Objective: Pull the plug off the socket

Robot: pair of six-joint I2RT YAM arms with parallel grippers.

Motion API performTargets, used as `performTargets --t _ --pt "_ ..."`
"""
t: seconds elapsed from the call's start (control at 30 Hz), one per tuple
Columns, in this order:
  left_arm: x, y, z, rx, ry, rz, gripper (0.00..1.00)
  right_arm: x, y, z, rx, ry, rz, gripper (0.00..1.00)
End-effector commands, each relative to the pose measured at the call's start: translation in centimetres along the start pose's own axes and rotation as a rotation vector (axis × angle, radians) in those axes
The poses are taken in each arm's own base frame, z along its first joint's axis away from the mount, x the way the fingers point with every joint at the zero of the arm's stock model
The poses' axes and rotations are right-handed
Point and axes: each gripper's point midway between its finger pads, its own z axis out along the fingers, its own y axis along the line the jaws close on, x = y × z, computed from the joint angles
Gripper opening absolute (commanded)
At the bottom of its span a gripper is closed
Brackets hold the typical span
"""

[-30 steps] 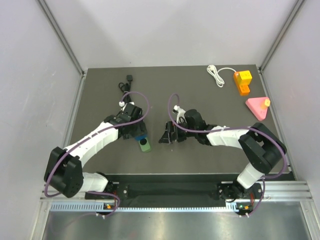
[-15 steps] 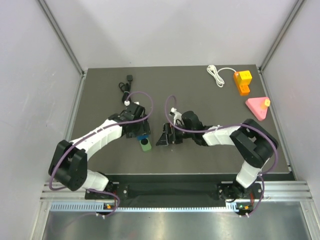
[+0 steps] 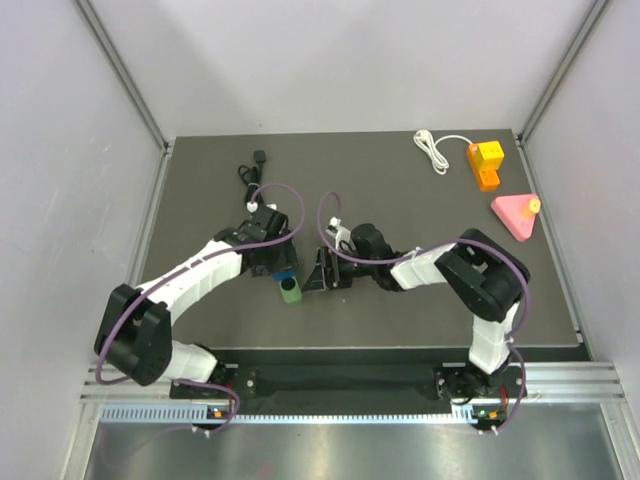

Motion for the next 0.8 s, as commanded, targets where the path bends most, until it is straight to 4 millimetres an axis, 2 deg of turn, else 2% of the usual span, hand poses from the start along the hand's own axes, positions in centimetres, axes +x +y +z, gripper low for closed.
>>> performTargets --t 0.0,0.23,0.47,0.63,0.7,0.77 --pt "-1.4 -2.1 -2.6 0.127 -0.077 -0.021 0.00 -2.2 2.3 1.1 -0.092 -0.042 -0.049 0.80" --pt "-2.3 -2.6 -4.7 0.174 -0.130 -0.028 0.00 -2.0 2.1 2.0 -0.128 -0.038 0.000 0.71" --pt "-1.9 -3.1 -4.5 0.206 -0.123 -0.046 0.00 -1.7 3.4 2.5 -0.235 -0.043 0.064 0.62" --pt "-2.1 -3.2 -4.6 0.211 -0.130 -0.052 0.00 -1.1 4.1 3.0 -0.296 -0.039 0.116 0.60" --pt "-2.2 -3.3 -4.7 0.214 -0.133 -0.055 0.00 -0.9 4.3 3.1 -0.309 -0.035 0.142 0.57" --pt "-2.3 -3.4 -4.8 0.218 -0.136 -0.056 0.00 -0.7 4.3 3.3 -0.326 -0.031 0.149 0.50"
